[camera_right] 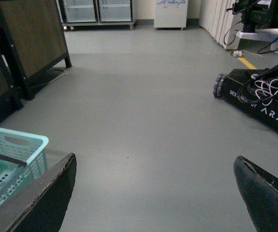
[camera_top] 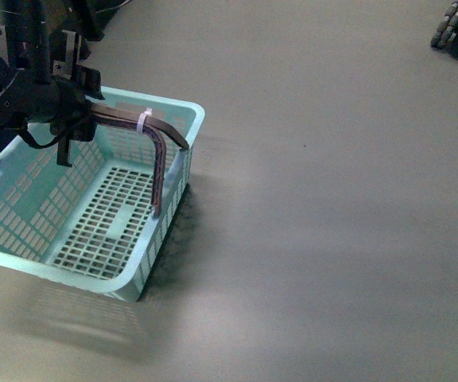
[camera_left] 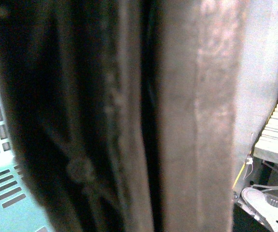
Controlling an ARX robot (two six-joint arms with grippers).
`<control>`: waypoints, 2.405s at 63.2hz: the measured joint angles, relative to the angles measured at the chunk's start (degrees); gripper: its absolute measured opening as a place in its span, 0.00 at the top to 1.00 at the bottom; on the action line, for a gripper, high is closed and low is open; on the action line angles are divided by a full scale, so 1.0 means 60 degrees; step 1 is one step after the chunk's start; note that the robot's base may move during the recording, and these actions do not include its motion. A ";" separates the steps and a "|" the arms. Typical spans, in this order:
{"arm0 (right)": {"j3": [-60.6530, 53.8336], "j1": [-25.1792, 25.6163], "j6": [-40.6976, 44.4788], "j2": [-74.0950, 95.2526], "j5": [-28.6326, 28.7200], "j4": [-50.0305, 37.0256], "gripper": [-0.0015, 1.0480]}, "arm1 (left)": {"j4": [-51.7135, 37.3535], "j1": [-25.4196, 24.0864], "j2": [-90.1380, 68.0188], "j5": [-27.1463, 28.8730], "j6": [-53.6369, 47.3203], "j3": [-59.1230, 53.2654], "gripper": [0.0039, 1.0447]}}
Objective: Pick mango and avocado into basket
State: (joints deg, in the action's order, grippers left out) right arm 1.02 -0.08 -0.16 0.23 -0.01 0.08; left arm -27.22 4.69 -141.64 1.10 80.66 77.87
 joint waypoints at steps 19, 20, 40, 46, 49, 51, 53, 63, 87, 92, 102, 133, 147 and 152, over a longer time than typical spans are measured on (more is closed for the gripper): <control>0.0000 0.0000 0.0000 0.0000 0.0000 0.0000 0.08 | -0.0291 -0.0168 0.2674 -0.0153 0.0474 -0.3304 0.75; 0.0000 0.0000 0.0000 0.0000 0.0000 0.0000 0.08 | -0.0291 -0.0189 0.3020 -0.0175 0.0546 -0.3577 0.75; 0.0000 0.0000 0.0000 0.0000 0.0000 0.0000 0.08 | 0.2499 -0.0900 1.0466 -0.0244 0.1373 -0.6375 0.75; 0.0000 0.0000 0.0000 0.0000 0.0000 0.0000 0.08 | 0.3541 -0.1042 1.2120 -0.0306 0.1472 -0.6397 0.75; 0.0000 0.0000 0.0000 0.0000 0.0000 0.0000 0.08 | 0.4109 -0.1089 1.2914 -0.0357 0.1479 -0.6397 0.75; 0.0000 0.0000 0.0000 0.0000 0.0000 0.0000 0.08 | 0.4448 -0.1126 1.3325 -0.0375 0.1490 -0.6397 0.75; 0.0000 0.0000 0.0000 0.0000 0.0000 0.0000 0.08 | 0.4761 -0.1155 1.3686 -0.0404 0.1504 -0.6397 0.75; 0.0000 0.0000 0.0000 0.0000 0.0000 0.0000 0.08 | 0.5967 -0.1293 1.4757 -0.0437 0.1515 -0.6386 0.75; 0.0000 0.0000 0.0000 0.0000 0.0000 0.0000 0.08 | 0.6000 -0.1322 1.4845 -0.0419 0.1504 -0.6375 0.88; 0.0000 0.0000 0.0000 0.0000 0.0000 0.0000 0.08 | 0.6000 -0.1330 1.4845 -0.0397 0.1497 -0.6375 0.88; 0.0000 0.0000 0.0000 -0.0004 -0.0004 0.0000 0.08 | 0.6014 -0.1330 1.4841 -0.0437 0.1508 -0.6375 0.88; 0.0000 0.0000 0.0004 0.0000 -0.0011 0.0000 0.08 | 0.6033 -0.1330 1.4841 -0.0433 0.1508 -0.6368 0.88; 0.0000 0.0000 0.0000 0.0000 -0.0011 0.0000 0.08 | 0.6033 -0.1330 1.4841 -0.0433 0.1504 -0.6346 0.88; 0.0000 0.0000 0.0000 0.0000 -0.0011 0.0000 0.08 | 0.6033 -0.1330 1.4845 -0.0433 0.1504 -0.6342 0.88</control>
State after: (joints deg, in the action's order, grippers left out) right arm 1.02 -0.08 -0.16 0.23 -0.08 0.08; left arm 8.97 -3.29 -52.58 -1.50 89.69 39.81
